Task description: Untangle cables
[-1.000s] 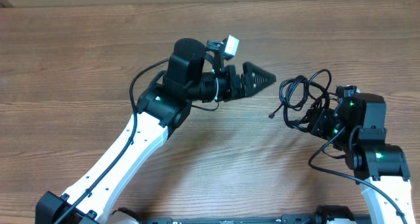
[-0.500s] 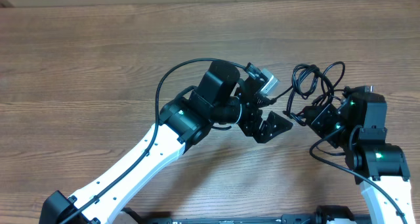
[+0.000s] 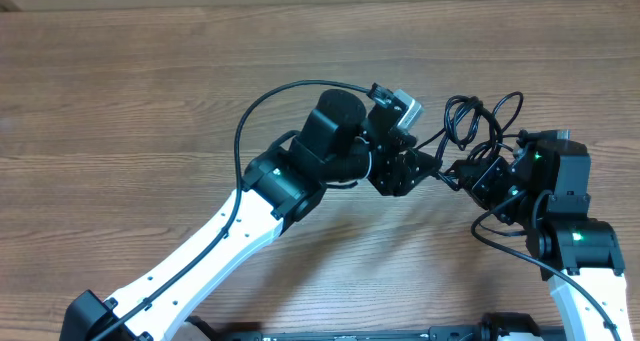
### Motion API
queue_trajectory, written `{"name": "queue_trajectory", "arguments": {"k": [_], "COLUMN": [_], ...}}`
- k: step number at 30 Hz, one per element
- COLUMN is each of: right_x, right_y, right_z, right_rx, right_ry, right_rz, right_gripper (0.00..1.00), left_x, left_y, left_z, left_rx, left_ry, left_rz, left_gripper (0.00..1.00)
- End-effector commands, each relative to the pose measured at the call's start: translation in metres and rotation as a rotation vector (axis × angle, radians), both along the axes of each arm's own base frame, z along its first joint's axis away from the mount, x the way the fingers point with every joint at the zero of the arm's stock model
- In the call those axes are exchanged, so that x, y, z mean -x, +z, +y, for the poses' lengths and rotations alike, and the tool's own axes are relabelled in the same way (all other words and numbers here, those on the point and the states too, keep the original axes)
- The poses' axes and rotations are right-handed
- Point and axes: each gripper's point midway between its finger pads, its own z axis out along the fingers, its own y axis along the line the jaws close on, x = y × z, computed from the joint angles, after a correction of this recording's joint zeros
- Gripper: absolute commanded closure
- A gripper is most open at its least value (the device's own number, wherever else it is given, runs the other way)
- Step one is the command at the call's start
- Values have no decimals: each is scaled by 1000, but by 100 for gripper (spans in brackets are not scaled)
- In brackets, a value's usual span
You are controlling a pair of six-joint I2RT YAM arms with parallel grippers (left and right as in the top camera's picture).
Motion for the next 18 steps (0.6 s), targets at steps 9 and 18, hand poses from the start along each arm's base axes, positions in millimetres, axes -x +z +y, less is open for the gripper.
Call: {"name": "queue_trajectory", "arguments": {"k": [9, 18], "right_x": [-2, -3], "right_y": [8, 12], "right_z": [5, 9], "right_rx": [-30, -48], "right_ry": [23, 41], "right_rz": [-30, -45], "right_gripper": [96, 96], "left_x": [10, 12], "left_y": [20, 30], "left_z": [-10, -16], "left_rx": [25, 65], "left_ry": [7, 1], "left_rz": [-47, -64], "left_gripper": [41, 60]}}
